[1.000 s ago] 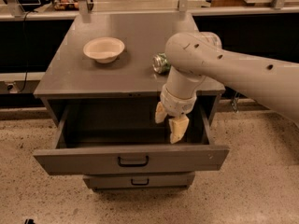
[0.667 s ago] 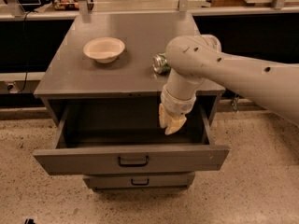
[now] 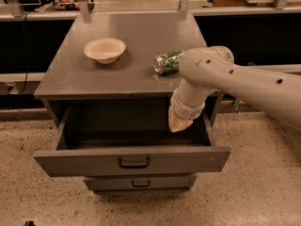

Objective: Open top drawer

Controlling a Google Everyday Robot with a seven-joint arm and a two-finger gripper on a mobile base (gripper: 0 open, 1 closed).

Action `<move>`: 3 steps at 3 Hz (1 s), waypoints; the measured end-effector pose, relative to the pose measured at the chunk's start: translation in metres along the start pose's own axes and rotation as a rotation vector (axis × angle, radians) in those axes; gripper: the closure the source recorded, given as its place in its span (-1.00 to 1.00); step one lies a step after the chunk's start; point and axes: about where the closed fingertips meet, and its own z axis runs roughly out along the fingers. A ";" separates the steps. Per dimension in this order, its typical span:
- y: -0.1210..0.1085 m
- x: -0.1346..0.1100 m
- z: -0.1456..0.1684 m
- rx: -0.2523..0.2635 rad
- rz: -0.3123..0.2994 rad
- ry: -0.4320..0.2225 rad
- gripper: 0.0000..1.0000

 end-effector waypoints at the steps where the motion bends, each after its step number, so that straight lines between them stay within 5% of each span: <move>1: 0.002 0.026 0.015 0.008 0.074 -0.016 1.00; 3: 0.014 0.076 0.059 -0.071 0.213 -0.100 1.00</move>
Offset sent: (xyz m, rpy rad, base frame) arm 0.0290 -0.0643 -0.0655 0.0600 0.1052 -0.1906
